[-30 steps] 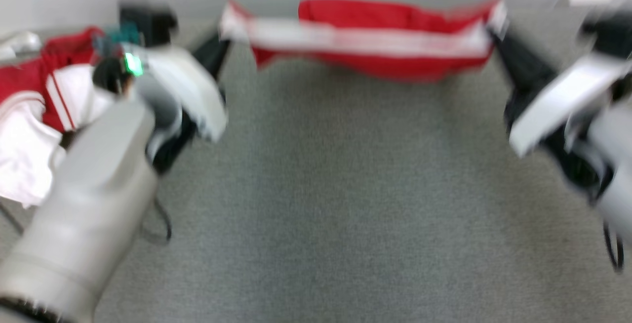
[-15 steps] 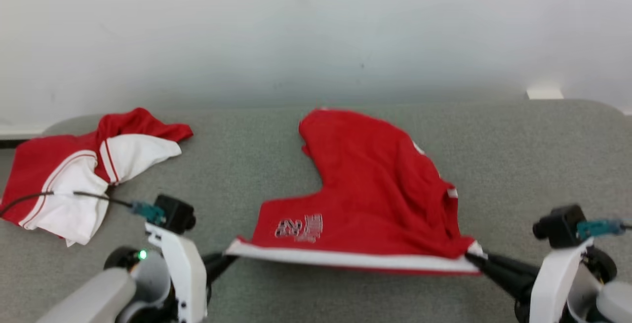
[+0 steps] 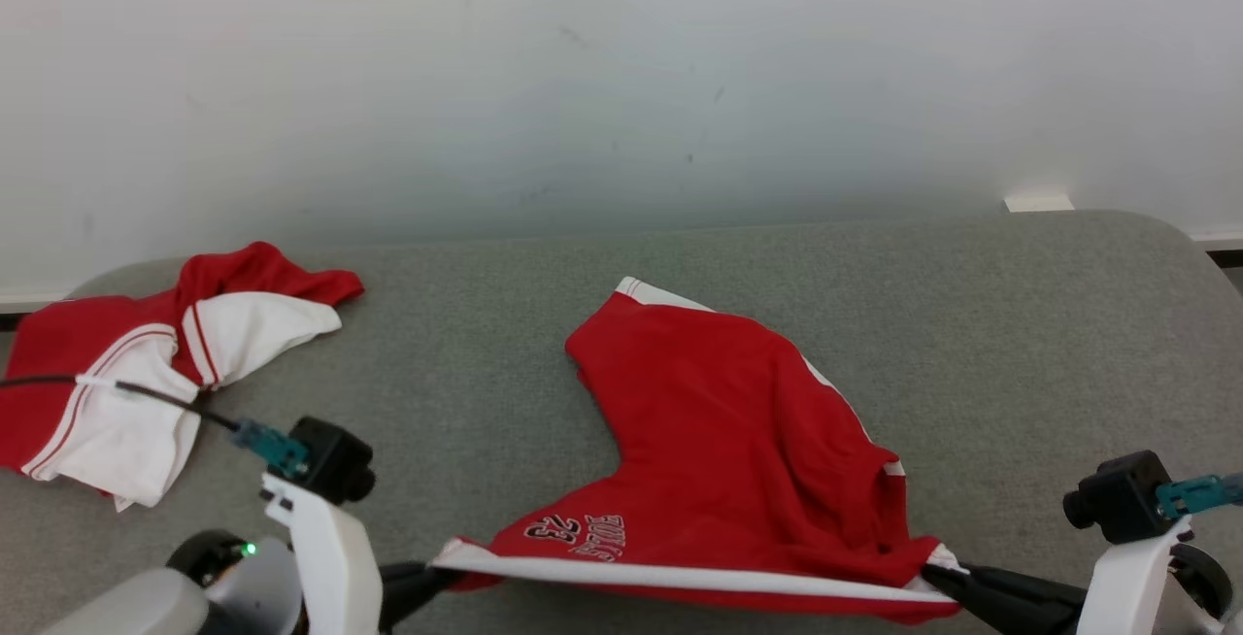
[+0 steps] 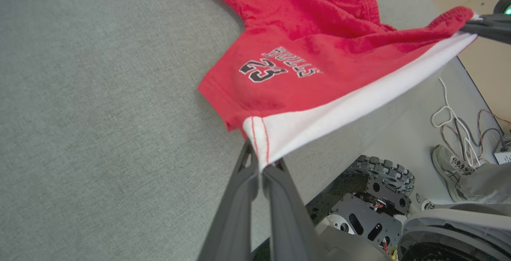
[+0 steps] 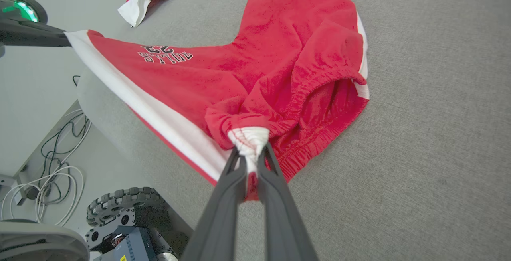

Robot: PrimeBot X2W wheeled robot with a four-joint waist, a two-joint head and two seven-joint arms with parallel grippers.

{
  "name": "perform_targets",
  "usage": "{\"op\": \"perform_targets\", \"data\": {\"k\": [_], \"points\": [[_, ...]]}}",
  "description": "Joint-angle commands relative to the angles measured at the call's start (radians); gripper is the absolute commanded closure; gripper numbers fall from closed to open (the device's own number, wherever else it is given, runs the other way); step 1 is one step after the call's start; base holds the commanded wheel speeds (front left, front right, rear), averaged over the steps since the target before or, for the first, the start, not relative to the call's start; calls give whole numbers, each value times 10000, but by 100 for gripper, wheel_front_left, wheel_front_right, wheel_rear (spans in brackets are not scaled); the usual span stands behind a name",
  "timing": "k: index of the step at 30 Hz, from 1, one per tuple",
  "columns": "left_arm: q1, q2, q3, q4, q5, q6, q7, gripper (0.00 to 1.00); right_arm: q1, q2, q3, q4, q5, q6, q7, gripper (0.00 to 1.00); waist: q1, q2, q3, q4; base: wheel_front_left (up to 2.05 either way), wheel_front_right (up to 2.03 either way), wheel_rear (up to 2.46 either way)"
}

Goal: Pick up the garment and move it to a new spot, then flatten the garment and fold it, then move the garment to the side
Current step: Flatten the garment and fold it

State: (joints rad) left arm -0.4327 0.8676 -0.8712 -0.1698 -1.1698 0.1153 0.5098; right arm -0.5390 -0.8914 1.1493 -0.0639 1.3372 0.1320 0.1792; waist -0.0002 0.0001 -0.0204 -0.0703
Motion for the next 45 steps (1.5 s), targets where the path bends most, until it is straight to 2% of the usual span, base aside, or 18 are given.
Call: {"op": "perform_targets", "data": {"k": [1,6,10,14,19,22,28,33,34,35,36,37,38,45], "points": [[-216,-1,147,65,-162,8,23,100,151,149,-109,49,187,-26,24,100,2,-1,90,-80,0,0,0],[-1430,-276,531,952,-243,-273,451,100,-168,758,-910,638,661,-26,159,100,2,-1,748,-308,0,0,0],[-2746,-697,527,1801,144,-764,897,100,-522,1203,-1545,1195,814,-26,-35,100,2,-1,1501,-521,0,0,0],[-4285,-1317,344,2881,700,-1218,1402,100,-933,1618,-2039,1812,1008,-26,36,100,2,-1,2292,-752,0,0,0],[-6106,-2140,96,4362,1550,-1919,1390,100,-1620,2285,-2315,2396,1013,-26,195,100,2,-1,3415,-1173,0,0,0],[-7063,-2601,107,5225,1785,-2131,1331,100,-1950,2682,-2423,2588,935,-26,114,100,2,-1,3991,-1478,0,0,0],[-8544,-2952,-70,6837,2213,-2351,1378,100,-2459,3380,-2460,2765,829,-26,47,100,2,-1,4975,-2202,0,0,0],[-9039,-3214,-264,8002,2326,-2430,1154,100,-2782,3879,-2398,2863,772,-26,-60,100,2,-1,5400,-2708,0,0,0],[-9071,-3258,-310,8183,2333,-2437,1077,100,-2817,3942,-2394,2883,755,-26,-120,97,2,-1,5432,-2769,0,0,0],[-9089,-3316,-338,8377,2270,-2445,1044,100,-2837,3999,-2379,2900,743,-26,-143,71,2,-1,5448,-2818,0,0,0],[-9094,-3367,-374,8527,2220,-2448,998,78,-2838,4043,-2367,2914,739,-26,-194,42,2,-1,5453,-2849,0,0,0],[-9108,-3405,-422,8691,2195,-2456,936,36,-2846,4075,-2347,2918,740,-26,-228,0,2,-1,5446,-2875,0,0,0],[-9079,-3439,-494,8828,2155,-2461,884,0,-2853,4087,-2347,2915,745,-26,-273,0,2,-1,5416,-2891,0,0,0],[-8982,-3526,-1003,9157,1785,-2466,551,0,-2745,3975,-2490,2918,714,-26,-833,0,2,-1,4942,-2755,0,0,0]]}}
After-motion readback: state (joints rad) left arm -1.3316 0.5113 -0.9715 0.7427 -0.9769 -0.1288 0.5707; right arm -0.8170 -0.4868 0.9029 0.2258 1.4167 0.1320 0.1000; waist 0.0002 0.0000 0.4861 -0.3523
